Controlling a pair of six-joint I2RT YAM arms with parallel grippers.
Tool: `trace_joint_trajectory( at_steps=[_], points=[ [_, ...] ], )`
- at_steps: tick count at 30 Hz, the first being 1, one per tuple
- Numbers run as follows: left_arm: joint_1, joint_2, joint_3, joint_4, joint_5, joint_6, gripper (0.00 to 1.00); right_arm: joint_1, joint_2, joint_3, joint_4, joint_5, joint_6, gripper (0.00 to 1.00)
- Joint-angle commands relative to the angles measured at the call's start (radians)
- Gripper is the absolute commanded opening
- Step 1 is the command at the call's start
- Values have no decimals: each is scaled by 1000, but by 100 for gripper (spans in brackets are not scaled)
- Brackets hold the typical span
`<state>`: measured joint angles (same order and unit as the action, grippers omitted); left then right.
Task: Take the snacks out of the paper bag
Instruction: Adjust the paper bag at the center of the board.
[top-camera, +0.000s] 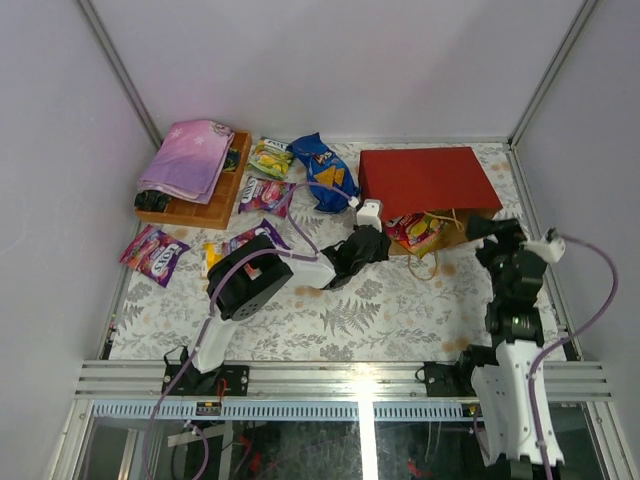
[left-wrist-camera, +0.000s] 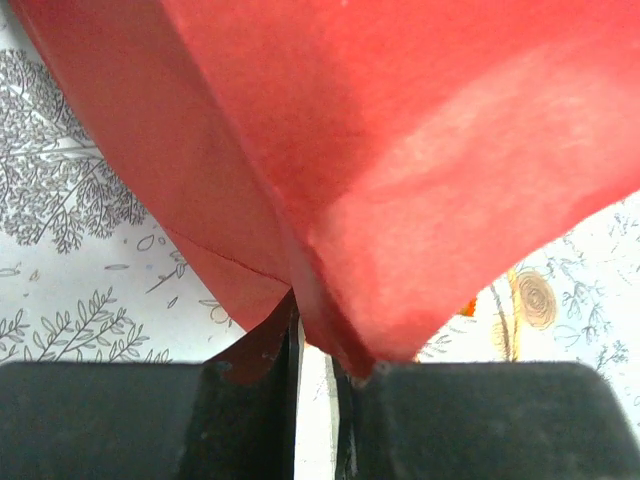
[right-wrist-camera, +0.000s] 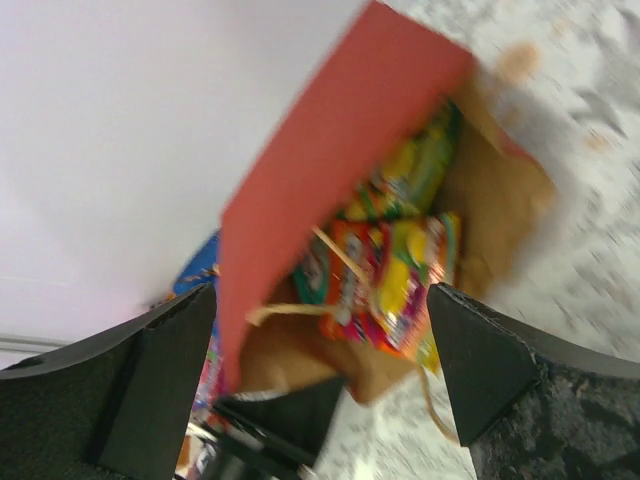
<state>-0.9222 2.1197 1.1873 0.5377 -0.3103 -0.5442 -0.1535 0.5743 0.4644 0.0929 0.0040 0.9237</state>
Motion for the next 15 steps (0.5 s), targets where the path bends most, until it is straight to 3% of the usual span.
trace_joint_trajectory(
  at_steps=[1,6,9,12,15],
  points=[
    [6,-34,45,34,19,5,11,35,-262,-102,-279,181,57,93],
    [19,-49,15,54,39,-19,22,63,-301,-169,-405,66,100,90],
    [35,-80,-27,75,43,-34,45,66,-302,-248,-369,1,97,87],
    [51,-110,-62,89,50,-52,64,78,-161,-236,-320,-50,32,87],
    [64,-121,-68,75,65,-73,77,120,7,-212,-243,-104,-20,83]
  ],
)
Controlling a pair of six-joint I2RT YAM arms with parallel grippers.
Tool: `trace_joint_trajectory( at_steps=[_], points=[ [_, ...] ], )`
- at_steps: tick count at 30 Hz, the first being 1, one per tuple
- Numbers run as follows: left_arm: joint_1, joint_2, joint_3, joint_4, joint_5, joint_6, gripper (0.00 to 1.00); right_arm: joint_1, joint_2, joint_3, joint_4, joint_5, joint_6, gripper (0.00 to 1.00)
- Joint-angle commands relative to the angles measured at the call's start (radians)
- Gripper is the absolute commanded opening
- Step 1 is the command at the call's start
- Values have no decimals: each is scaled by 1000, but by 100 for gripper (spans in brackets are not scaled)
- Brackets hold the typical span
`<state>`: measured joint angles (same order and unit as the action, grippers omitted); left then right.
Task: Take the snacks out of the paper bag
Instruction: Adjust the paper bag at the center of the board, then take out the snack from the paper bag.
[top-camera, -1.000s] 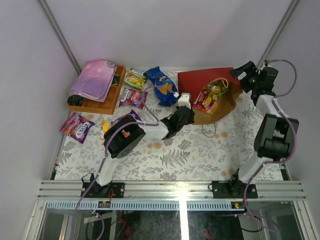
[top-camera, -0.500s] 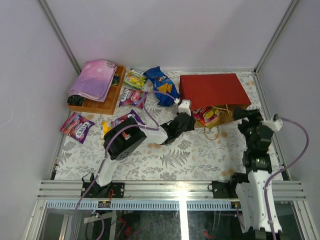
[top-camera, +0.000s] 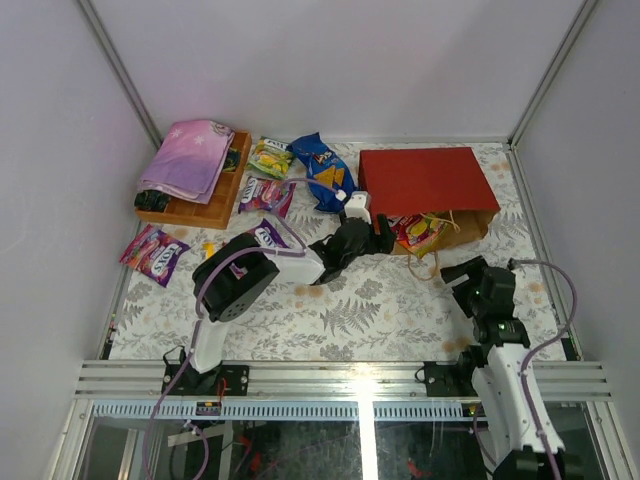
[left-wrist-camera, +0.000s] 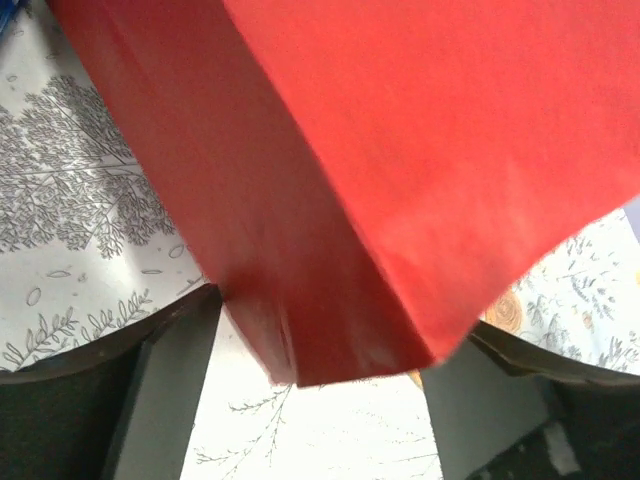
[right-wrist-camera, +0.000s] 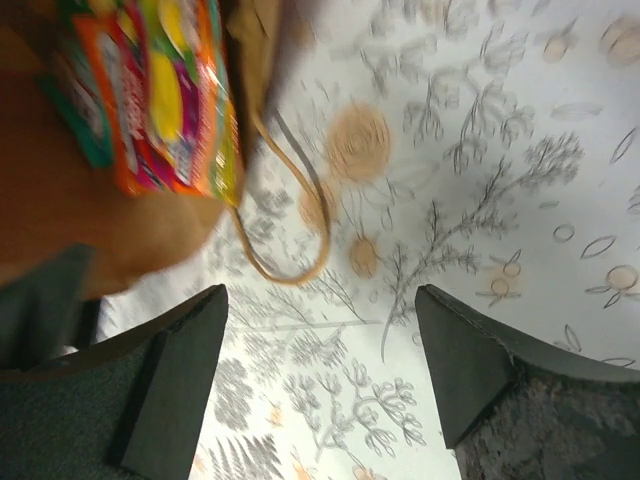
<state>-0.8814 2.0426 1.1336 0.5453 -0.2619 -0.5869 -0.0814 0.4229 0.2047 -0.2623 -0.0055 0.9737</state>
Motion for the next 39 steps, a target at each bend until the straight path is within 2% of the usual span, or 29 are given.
trace_joint_trajectory(
  at_steps=[1,3,7,15,22,31,35,39],
  points=[
    [25,-45,-15,66,18,-37,80,64,194,48,147,-106,-72,80],
    [25,-54,-21,66,19,-42,90,96,241,43,224,-111,-59,77],
    [25,-90,-48,70,19,-41,93,130,319,56,315,-85,-55,73],
    [35,-234,-173,72,-8,-38,95,130,541,107,536,-77,-57,72],
    [56,-359,-280,45,-13,-44,94,131,757,173,664,-97,-52,70],
    [82,-391,-354,50,15,-77,92,132,935,191,776,-79,-52,66],
    [86,-378,-349,50,21,-78,91,138,1015,176,861,-80,-31,57],
    [87,-371,-348,48,27,-83,91,144,1073,168,964,-75,-4,41]
  ],
)
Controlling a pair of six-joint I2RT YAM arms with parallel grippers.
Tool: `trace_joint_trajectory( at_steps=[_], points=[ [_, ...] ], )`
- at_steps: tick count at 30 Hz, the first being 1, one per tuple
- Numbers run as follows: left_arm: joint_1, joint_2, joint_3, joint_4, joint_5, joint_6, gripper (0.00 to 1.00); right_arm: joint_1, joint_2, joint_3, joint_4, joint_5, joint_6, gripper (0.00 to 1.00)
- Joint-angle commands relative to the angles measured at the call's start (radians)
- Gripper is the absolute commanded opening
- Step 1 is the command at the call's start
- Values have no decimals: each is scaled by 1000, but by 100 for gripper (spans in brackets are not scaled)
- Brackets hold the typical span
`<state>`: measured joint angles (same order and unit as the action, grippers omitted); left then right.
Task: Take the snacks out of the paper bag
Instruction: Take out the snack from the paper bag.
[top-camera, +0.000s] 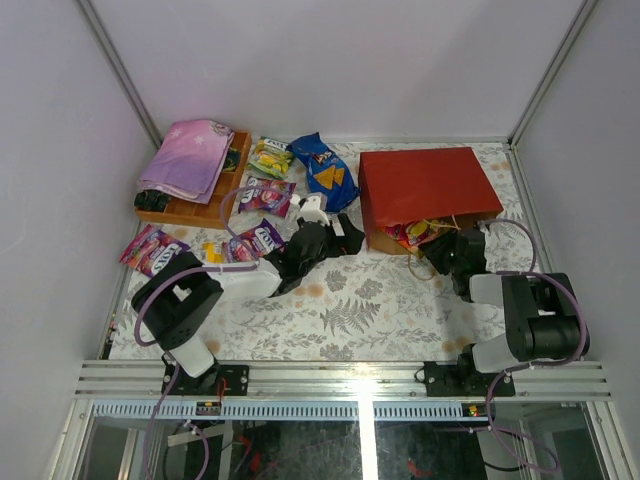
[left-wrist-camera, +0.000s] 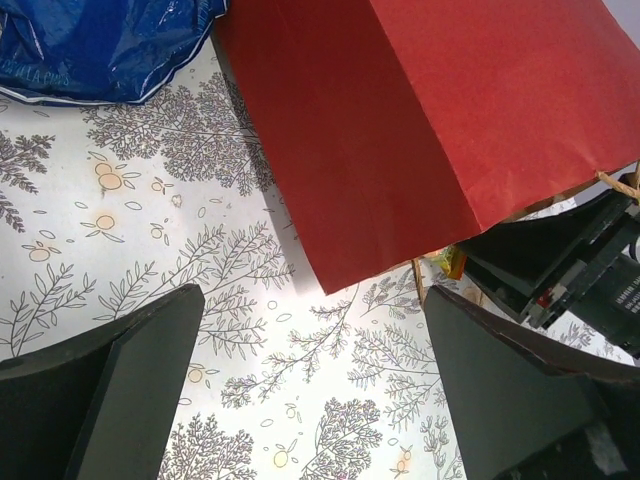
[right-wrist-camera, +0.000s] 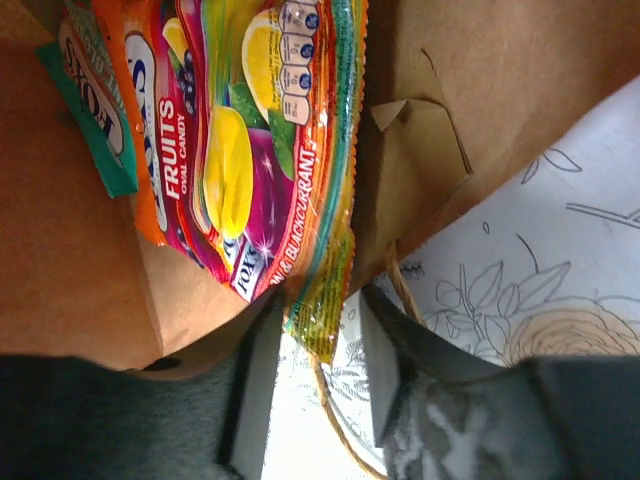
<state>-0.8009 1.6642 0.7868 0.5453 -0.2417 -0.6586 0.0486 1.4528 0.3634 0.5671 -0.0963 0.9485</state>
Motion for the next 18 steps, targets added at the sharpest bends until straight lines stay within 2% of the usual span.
trace_joint_trajectory(
  at_steps=[1,7,9,13,18],
  points=[
    [6,6,-6,48,7,-13,91,15,55,12,152,18,28,33],
    [47,-27,-49,22,-21,3,95,16,105,64,194,15,57,2],
    [91,-36,-56,1,-5,16,100,16,97,89,177,15,53,0],
    [124,-46,-78,11,-19,100,100,16,71,129,138,24,33,0],
    [124,-32,-121,101,-56,161,100,15,64,174,107,49,18,0]
  ],
)
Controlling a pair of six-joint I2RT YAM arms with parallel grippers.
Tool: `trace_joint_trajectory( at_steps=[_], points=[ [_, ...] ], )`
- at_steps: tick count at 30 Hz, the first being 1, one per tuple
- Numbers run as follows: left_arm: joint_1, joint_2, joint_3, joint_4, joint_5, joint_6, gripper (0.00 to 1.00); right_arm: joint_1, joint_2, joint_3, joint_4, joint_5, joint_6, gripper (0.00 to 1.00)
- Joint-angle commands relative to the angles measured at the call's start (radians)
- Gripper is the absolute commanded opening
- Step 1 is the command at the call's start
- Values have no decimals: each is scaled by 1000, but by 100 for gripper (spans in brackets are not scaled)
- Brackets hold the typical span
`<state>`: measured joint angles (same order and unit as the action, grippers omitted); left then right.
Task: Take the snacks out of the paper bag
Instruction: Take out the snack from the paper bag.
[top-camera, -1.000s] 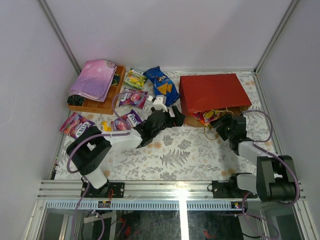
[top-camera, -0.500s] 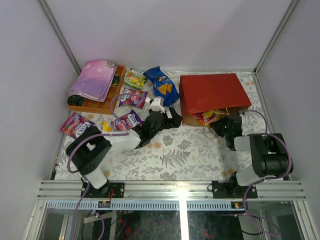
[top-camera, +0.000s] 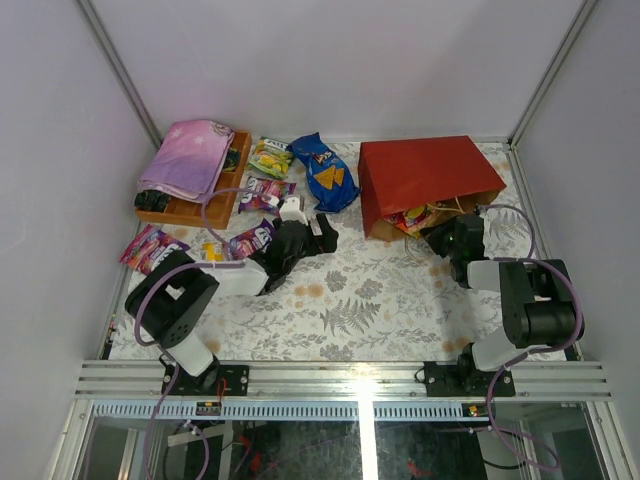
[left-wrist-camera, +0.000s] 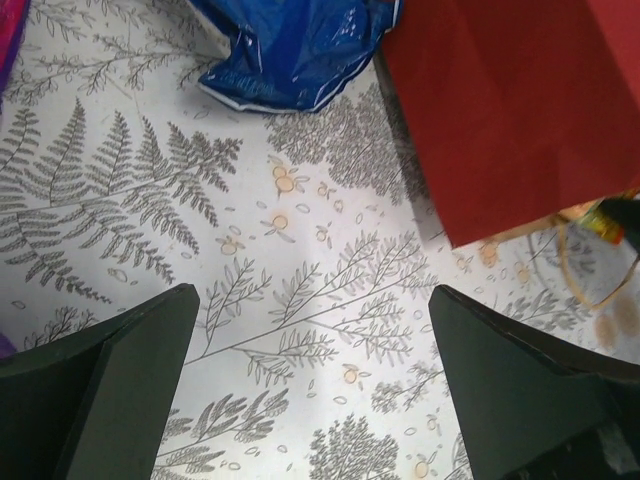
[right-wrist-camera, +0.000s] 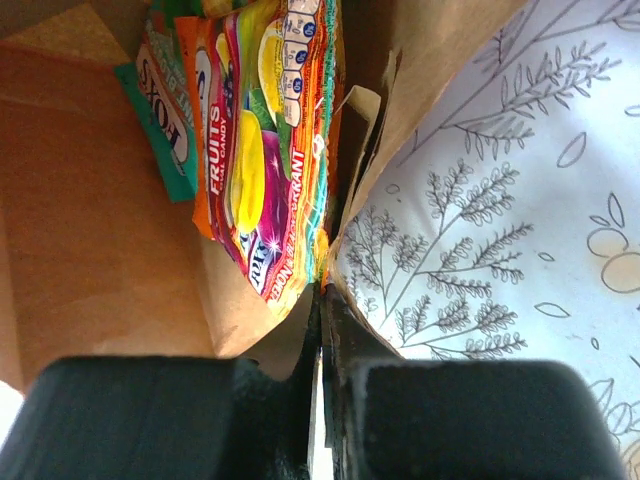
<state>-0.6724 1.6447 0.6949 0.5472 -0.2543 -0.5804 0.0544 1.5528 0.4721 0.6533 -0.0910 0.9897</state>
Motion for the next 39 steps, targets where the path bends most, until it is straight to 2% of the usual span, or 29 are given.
trace_joint_trajectory(
  at_steps=[1,6,18,28,39],
  points=[
    [-4,-10,-33,110,-45,89,100,7,-44,72,6,55,-33,0],
    [-4,24,-40,170,-57,141,100,-6,-125,80,-62,86,-89,0],
    [-7,197,102,141,-87,223,100,-5,-346,28,-223,10,-149,0],
    [-8,200,122,115,-106,222,100,-1,-550,-20,-374,-72,-140,0],
    [-7,217,145,106,-113,228,100,35,-877,-50,-721,-24,-258,0]
  ],
)
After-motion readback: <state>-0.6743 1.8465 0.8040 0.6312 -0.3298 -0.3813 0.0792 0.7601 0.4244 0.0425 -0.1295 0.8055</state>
